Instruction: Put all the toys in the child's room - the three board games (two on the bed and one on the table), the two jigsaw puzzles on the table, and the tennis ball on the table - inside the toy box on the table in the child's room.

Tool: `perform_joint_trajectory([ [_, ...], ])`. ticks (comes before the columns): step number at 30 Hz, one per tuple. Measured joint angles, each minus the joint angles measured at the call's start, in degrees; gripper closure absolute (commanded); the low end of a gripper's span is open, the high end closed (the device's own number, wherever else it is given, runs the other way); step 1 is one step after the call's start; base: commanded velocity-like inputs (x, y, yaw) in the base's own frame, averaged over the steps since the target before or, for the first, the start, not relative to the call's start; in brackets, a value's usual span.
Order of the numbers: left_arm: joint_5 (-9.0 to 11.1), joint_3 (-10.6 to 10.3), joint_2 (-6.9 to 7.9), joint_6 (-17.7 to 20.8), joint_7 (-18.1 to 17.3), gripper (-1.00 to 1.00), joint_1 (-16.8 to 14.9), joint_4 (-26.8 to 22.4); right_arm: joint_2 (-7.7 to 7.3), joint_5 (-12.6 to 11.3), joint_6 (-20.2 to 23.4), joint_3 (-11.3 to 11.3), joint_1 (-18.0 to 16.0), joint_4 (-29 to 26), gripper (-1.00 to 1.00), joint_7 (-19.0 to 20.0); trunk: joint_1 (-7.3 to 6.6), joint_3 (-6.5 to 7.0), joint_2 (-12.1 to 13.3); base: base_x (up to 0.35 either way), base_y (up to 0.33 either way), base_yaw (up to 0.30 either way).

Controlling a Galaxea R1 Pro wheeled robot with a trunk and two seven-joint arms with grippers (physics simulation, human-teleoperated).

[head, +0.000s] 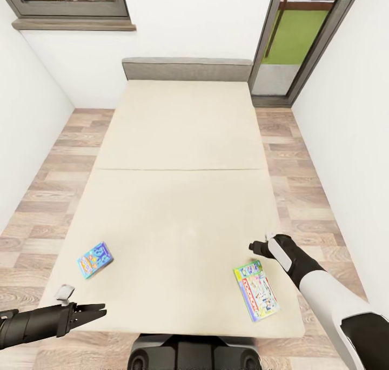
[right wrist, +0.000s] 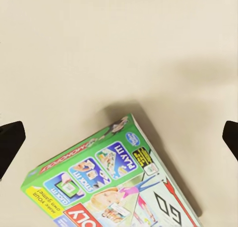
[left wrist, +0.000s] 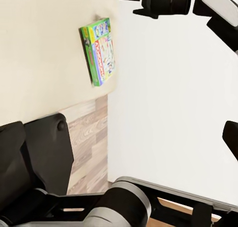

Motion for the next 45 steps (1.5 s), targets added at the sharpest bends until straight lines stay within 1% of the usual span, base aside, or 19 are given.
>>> perform_joint_trajectory([
  [12,0.00,0.09,0.08,0.04,0.00,-1.00,0.00,0.00,-0.01,0.01,0.06,-0.01,0.01,-1.14,-1.00,0.01,0.00,-1.13,0.00,0.000,0.000,0.000],
  [45,0.00,0.14,0.10,0.05,0.00,-1.00,0.00,0.00,0.01,-0.02,0.07,-0.01,0.00,-1.26,-1.00,0.01,0.00,-4.22,0.00,0.000,0.000,0.000],
])
